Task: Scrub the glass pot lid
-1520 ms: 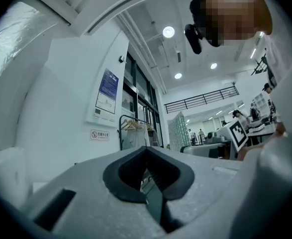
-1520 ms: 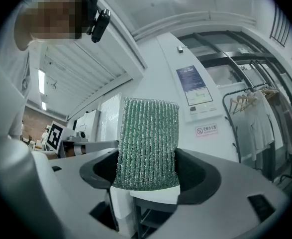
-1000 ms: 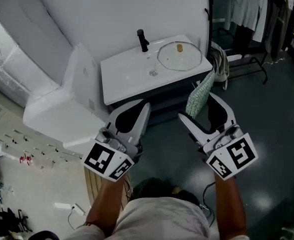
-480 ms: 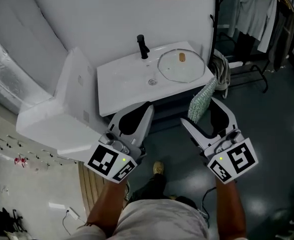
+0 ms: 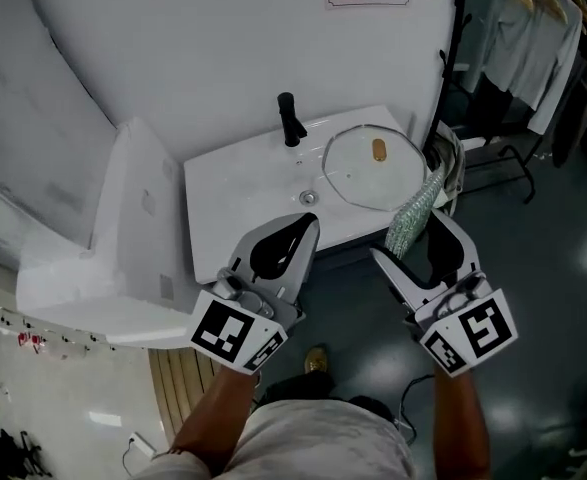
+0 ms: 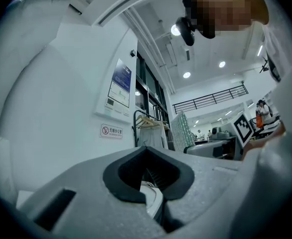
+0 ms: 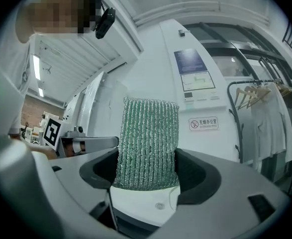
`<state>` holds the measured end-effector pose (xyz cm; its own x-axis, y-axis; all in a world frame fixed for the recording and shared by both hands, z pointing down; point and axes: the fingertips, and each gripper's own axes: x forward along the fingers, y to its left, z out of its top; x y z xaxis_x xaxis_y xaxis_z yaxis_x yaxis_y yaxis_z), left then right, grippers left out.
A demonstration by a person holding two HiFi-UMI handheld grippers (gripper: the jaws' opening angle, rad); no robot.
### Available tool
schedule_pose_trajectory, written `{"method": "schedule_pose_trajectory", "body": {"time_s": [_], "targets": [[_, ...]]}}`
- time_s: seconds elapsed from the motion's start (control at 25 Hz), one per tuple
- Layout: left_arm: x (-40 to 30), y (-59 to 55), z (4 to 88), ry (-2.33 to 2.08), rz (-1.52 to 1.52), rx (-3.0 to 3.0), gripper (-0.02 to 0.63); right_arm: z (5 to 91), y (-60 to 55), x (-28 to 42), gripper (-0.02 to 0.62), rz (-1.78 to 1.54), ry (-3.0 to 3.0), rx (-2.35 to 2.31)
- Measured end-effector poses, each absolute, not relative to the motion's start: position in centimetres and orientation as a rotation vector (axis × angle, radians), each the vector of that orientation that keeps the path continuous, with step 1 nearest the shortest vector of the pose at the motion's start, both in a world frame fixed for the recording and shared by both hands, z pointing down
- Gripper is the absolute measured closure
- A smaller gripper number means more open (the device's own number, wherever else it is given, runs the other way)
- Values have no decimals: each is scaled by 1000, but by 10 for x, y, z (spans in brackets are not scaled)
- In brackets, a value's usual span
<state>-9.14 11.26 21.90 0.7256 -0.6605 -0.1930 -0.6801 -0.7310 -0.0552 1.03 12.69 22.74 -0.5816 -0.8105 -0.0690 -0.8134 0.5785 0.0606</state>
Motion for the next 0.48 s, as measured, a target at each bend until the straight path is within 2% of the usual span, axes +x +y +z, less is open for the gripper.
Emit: {"method": "schedule_pose_trajectory", "body": {"time_s": [0.48], "targets": [[-102,12,245,1114,232,-2859,591,247,34,5,249,111,2791,-1537]]}}
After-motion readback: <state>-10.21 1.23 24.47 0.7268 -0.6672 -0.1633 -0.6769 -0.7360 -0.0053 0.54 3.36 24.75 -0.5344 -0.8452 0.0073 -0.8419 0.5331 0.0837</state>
